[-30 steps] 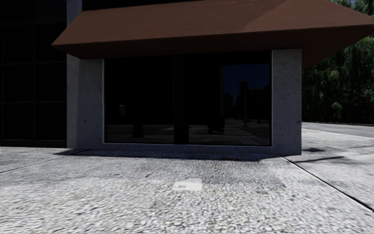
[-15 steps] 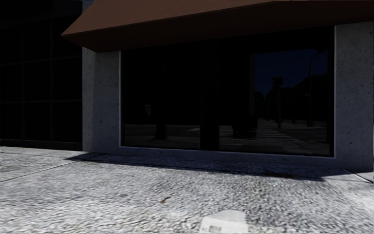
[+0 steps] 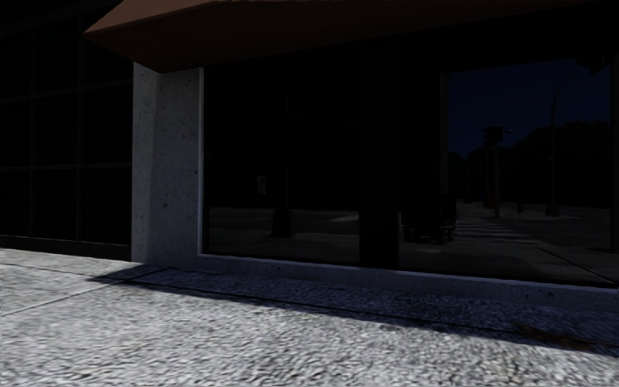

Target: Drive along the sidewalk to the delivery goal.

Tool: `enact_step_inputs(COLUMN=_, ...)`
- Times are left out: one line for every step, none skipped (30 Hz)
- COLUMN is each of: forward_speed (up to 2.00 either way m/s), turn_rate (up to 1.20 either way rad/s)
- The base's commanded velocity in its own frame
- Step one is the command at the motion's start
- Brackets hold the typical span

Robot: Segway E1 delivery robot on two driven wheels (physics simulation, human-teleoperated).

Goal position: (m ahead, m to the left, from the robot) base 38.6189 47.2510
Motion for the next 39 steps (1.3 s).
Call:
enact_step_inputs(forward_speed=1.32, turn_rate=0.58)
enact_step_inputs(forward_speed=1.32, turn_rate=0.59)
enact_step_inputs(forward_speed=1.32, turn_rate=0.61)
enact_step_inputs(forward_speed=1.32, turn_rate=0.61)
enact_step_inputs(forward_speed=1.32, turn_rate=0.62)
enact_step_inputs(forward_speed=1.32, turn_rate=0.62)
enact_step_inputs(forward_speed=1.32, turn_rate=0.62)
enact_step_inputs(forward_speed=1.32, turn_rate=0.62)
enact_step_inputs(forward_speed=1.32, turn_rate=0.64)
enact_step_inputs(forward_speed=1.32, turn_rate=0.66)
enact_step_inputs(forward_speed=1.32, turn_rate=0.70)
enact_step_inputs(forward_speed=1.32, turn_rate=0.73)
enact_step_inputs(forward_speed=1.32, turn_rate=0.73)
enact_step_inputs(forward_speed=1.32, turn_rate=0.73)
enact_step_inputs(forward_speed=1.32, turn_rate=0.74)
enact_step_inputs(forward_speed=1.32, turn_rate=0.74)
enact_step_inputs(forward_speed=1.32, turn_rate=0.74)
enact_step_inputs(forward_speed=1.32, turn_rate=0.74)
enact_step_inputs(forward_speed=1.32, turn_rate=0.74)
enact_step_inputs(forward_speed=1.32, turn_rate=0.74)
enact_step_inputs(forward_speed=1.32, turn_rate=0.74)
enact_step_inputs(forward_speed=1.32, turn_rate=0.74)
enact_step_inputs(forward_speed=1.32, turn_rate=0.74)
enact_step_inputs(forward_speed=1.32, turn_rate=0.74)
enact_step_inputs(forward_speed=1.32, turn_rate=0.74)
enact_step_inputs(forward_speed=1.32, turn_rate=0.74)
enact_step_inputs(forward_speed=1.32, turn_rate=0.74)
enact_step_inputs(forward_speed=1.32, turn_rate=0.74)
enact_step_inputs(forward_speed=1.32, turn_rate=0.74)
enact_step_inputs(forward_speed=1.32, turn_rate=0.74)
enact_step_inputs(forward_speed=1.32, turn_rate=0.74)
enact_step_inputs(forward_speed=1.32, turn_rate=0.74)
enact_step_inputs(forward_speed=1.32, turn_rate=0.74)
enact_step_inputs(forward_speed=1.32, turn_rate=0.74)
enact_step_inputs(forward_speed=1.32, turn_rate=0.74)
enact_step_inputs(forward_speed=1.32, turn_rate=0.74)
enact_step_inputs(forward_speed=1.32, turn_rate=0.74)
enact_step_inputs(forward_speed=1.32, turn_rate=0.74)
enact_step_inputs(forward_speed=1.32, turn_rate=0.74)
